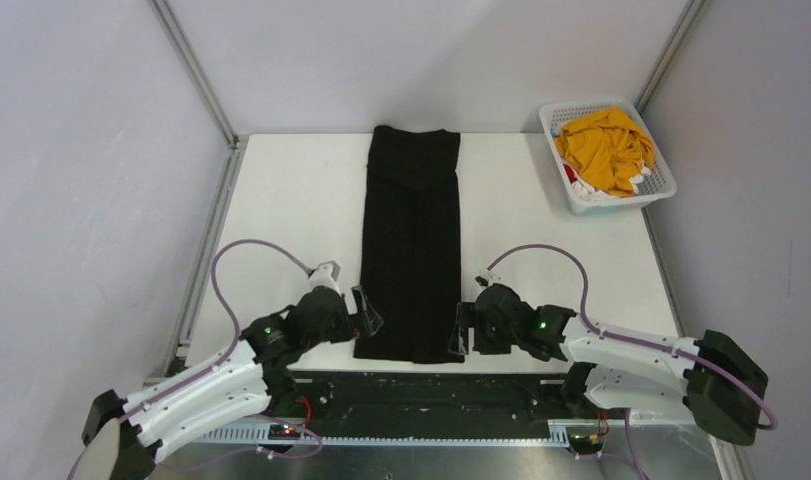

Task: Fold and stack the t-shirts
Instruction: Grab the bottom of the folded rectangular tshirt with both arms

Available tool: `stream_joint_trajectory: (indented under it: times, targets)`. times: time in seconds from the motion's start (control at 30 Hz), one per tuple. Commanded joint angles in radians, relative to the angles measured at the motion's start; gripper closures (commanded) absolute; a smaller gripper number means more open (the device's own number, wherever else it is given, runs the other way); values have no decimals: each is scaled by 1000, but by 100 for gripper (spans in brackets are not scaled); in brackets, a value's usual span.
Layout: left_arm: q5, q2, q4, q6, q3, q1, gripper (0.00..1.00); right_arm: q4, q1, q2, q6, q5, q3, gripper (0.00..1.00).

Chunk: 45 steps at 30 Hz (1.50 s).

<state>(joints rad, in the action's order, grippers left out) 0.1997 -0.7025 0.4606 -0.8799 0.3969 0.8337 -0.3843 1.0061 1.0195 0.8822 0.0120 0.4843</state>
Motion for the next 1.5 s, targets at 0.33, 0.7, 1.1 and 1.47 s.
stream_joint_trajectory:
  times: [0.33,0.7,1.1,1.47]
  targets:
    - [-3,-115,121,-288,-80,245,30,196,20,48,110,-79,-149,47]
    - [75,-106,205,-331,-102,254,45,252,19,26,135,-77,-202,67]
    - [198,-184,196,-424,-92,288,78,307,35,-2,105,-128,-208,82]
    - [195,-105,199,-503,-91,462,100,276,112,-40,122,-106,-208,100]
